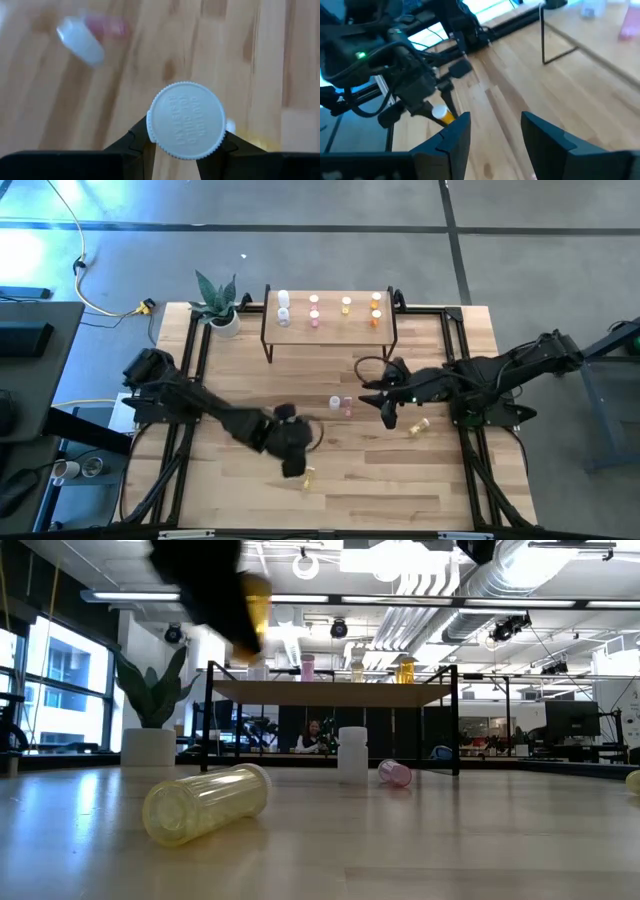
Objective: Pick and place medicine bottles onto shelf by color
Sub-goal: Put the orange pill bottle aligned with the other orange pill bottles on the shelf
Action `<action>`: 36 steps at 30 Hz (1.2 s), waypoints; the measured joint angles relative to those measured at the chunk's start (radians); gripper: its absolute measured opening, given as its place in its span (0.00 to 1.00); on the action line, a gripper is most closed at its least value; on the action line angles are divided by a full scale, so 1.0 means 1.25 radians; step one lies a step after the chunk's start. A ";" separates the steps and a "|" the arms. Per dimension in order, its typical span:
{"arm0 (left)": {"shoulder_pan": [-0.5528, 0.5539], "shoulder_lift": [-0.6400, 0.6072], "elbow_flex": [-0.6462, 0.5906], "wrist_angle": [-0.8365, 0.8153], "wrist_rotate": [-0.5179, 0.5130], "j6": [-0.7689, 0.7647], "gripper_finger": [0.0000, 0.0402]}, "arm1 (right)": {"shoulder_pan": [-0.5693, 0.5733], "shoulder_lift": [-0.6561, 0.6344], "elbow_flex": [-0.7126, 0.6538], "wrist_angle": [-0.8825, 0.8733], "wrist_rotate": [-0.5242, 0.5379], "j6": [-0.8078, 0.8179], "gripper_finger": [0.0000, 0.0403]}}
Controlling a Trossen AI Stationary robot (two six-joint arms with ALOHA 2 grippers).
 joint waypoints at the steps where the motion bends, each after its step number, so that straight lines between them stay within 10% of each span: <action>1: 0.016 0.000 0.015 0.005 0.003 0.019 0.24 | -0.003 -0.001 0.010 -0.001 -0.001 -0.024 0.42; 20: 0.185 0.000 0.191 0.210 0.086 0.275 0.24 | -0.081 0.002 0.125 -0.064 -0.206 -0.261 0.45; 36: 0.249 0.000 0.191 0.220 0.097 0.172 0.24 | -0.184 0.011 0.126 -0.027 -0.272 -0.308 0.45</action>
